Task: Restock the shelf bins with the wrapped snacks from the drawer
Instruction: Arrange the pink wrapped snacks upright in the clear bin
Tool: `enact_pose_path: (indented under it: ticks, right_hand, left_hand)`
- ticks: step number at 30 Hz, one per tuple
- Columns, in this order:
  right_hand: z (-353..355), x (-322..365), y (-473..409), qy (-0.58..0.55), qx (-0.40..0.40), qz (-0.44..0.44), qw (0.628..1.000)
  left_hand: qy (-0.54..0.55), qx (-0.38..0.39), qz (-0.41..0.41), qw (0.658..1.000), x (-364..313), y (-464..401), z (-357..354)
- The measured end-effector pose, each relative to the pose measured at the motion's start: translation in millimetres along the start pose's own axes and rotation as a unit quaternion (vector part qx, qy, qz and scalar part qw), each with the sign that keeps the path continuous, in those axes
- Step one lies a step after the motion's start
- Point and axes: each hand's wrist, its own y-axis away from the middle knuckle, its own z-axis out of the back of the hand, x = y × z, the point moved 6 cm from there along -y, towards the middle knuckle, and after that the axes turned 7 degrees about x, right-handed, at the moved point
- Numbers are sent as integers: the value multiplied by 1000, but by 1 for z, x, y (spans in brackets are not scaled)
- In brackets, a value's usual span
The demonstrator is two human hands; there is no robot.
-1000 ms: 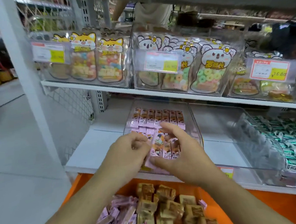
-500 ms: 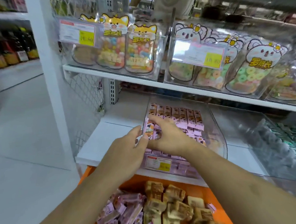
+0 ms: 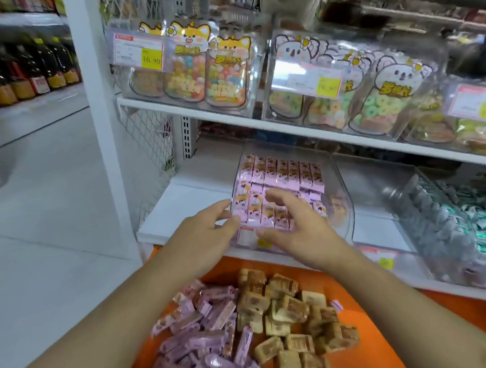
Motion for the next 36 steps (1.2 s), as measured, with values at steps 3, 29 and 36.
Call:
enact_pose_path:
  ticks: [3,29,36]
  right_hand:
    - [-12,-13,49,-27,10,-16,999]
    - [-242,-220,138,200,405,-97,887]
    - [-222,-216,127,112,357,-153,915]
  left_hand:
    - [-25,19,0,1000,0,23,-14]
    - [-376,367,67,848,224,5,-238]
    - [-321,342,100,878,218,1,-231]
